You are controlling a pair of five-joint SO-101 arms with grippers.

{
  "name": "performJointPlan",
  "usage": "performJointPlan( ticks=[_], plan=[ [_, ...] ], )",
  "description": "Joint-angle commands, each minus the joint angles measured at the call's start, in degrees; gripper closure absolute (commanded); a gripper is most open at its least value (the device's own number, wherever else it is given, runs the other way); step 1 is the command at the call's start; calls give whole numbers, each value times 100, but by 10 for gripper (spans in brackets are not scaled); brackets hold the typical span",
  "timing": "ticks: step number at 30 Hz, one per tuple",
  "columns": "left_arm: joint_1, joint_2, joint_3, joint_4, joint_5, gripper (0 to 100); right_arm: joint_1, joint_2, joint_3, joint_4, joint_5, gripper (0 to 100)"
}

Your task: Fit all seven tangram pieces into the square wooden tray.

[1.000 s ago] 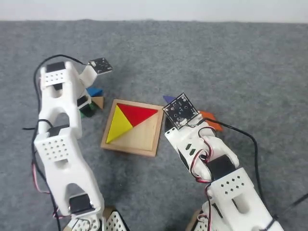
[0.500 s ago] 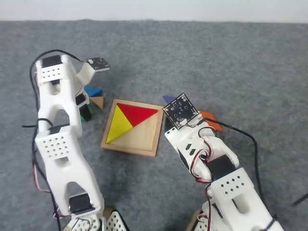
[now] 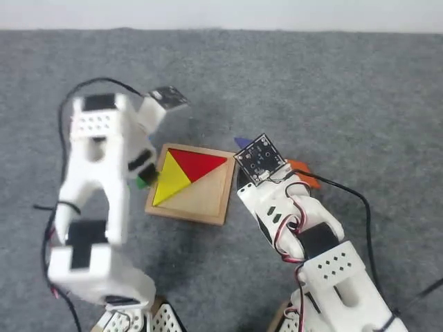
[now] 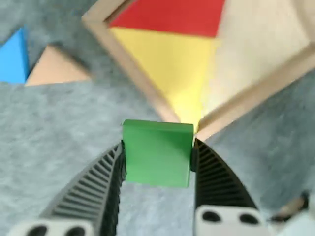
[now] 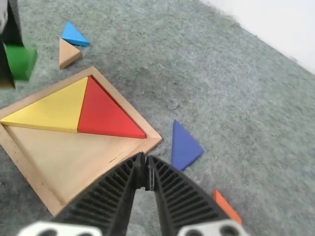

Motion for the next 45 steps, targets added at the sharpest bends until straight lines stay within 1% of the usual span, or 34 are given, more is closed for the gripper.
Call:
performJointPlan(
  ticks=[1,5,10,14,22,24,28,30,36,41,43,45],
  plan=[
    [721,-1222,1385,-1152,721,898,66,-171,-53,-145,-35,991],
    [1345,-1169,1763,-1477,1204,898,224,-171,-62,-154,-35,991],
    [1688,-721,1763,-1618,1354,898,251,-171,-62,-154,-53,991],
    [2031,-466,1754,-1644,1811,898,268,-171,-62,-154,-62,991],
    [2048,-35,1780,-2154,2004,897,356,-180,-70,-154,-79,991],
    [2040,88,1754,-2154,1864,890,409,-180,-79,-154,-79,991],
    [2040,141,1771,-2154,1802,818,391,-180,-88,-154,-88,991],
    [2031,141,1771,-2154,1802,800,391,-180,-88,-154,-88,991],
    [1846,97,1666,-2110,1793,797,391,-180,-88,-154,-88,991],
    [1758,-554,1780,-2048,1820,797,418,-180,-97,-154,-88,991],
    [1758,-932,1991,-2215,1846,797,418,-180,-97,-154,-88,991],
    [1688,-1336,2273,-2453,2031,797,418,-180,-97,-154,-88,991]
  ],
)
